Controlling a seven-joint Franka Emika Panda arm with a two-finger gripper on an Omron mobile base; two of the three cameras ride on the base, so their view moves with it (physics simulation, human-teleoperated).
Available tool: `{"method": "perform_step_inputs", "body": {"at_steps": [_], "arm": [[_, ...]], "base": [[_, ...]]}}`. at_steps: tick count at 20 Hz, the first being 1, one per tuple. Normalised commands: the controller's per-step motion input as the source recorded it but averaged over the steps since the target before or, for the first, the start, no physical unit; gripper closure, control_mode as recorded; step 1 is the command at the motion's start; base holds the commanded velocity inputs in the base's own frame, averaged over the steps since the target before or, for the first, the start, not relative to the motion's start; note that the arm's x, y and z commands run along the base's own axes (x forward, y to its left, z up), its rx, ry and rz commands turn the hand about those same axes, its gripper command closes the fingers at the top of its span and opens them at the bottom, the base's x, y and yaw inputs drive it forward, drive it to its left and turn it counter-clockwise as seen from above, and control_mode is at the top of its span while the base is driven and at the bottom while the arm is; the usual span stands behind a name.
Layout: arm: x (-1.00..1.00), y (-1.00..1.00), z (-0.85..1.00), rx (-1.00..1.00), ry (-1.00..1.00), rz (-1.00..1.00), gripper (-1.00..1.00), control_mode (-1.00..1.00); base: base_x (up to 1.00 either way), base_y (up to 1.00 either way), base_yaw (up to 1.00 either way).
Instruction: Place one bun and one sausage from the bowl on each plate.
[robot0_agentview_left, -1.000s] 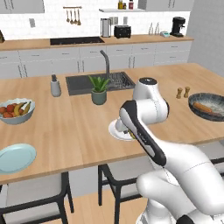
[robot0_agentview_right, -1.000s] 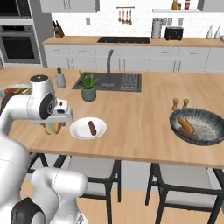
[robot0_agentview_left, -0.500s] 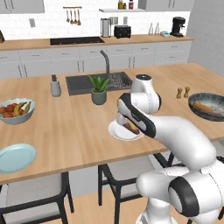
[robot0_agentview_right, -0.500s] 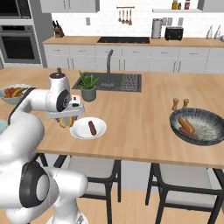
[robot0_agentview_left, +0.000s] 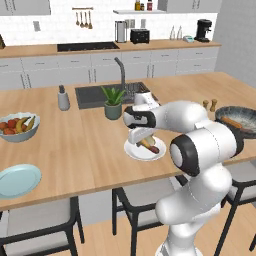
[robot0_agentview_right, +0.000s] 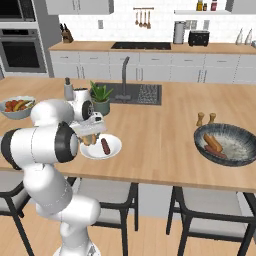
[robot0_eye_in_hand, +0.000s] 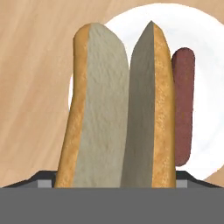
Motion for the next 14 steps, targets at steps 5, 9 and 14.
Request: {"method": "perform_step_inputs", "body": {"at_steps": [5, 9, 14], "arm": [[0.68, 0.00, -0.78, -0.01, 0.03, 0.01, 1.00, -1.00], [0.37, 0.04, -0.57, -0.01, -0.05, -0.01, 1.00, -1.00], [0.02, 0.00, -0.27, 0.00, -0.02, 0.00, 1.00, -1.00]], "base": [[0.00, 0.00, 0.00], [0.00, 0.00, 0.00], [0.00, 0.00, 0.00]]}}
